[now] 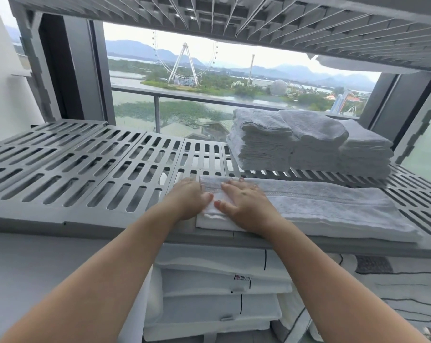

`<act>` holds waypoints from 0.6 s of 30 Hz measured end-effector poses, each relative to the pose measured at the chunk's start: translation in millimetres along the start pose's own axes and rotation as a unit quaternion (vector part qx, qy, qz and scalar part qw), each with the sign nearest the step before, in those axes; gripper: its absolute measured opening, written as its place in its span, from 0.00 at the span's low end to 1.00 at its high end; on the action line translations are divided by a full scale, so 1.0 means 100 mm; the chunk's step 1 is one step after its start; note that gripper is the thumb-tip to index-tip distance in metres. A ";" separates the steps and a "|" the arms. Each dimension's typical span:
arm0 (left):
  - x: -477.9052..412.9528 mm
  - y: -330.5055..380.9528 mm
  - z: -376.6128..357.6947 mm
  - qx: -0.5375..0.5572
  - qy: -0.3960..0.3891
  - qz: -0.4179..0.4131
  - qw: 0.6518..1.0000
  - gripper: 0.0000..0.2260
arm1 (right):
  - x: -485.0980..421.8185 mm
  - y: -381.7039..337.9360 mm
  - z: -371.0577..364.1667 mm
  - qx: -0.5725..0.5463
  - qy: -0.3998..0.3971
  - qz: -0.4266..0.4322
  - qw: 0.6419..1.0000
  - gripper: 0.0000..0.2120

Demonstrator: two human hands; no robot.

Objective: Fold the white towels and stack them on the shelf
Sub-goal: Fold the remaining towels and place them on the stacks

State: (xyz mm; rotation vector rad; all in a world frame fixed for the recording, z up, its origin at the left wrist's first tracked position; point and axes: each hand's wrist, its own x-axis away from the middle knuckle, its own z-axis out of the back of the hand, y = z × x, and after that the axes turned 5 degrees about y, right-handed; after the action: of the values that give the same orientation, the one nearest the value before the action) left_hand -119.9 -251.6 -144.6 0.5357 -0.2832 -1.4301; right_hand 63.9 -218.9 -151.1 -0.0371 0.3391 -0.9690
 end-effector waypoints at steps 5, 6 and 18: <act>0.07 -0.10 0.13 0.105 0.078 0.001 0.991 0.05 | 0.15 -0.04 0.02 -0.109 0.080 0.090 0.987 0.30; 0.08 -0.11 0.14 0.110 0.082 -0.001 0.991 0.05 | 0.18 -0.06 0.02 -0.114 0.096 0.106 0.983 0.26; 0.23 -0.04 0.06 0.198 0.210 0.045 0.957 0.06 | 0.40 -0.17 -0.14 -0.061 0.320 0.218 0.920 0.10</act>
State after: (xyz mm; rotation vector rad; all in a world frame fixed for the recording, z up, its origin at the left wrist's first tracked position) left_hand -123.3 -275.7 -144.8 1.1223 -0.2488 -1.1393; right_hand 66.8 -260.1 -171.7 0.2401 0.9694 -0.4895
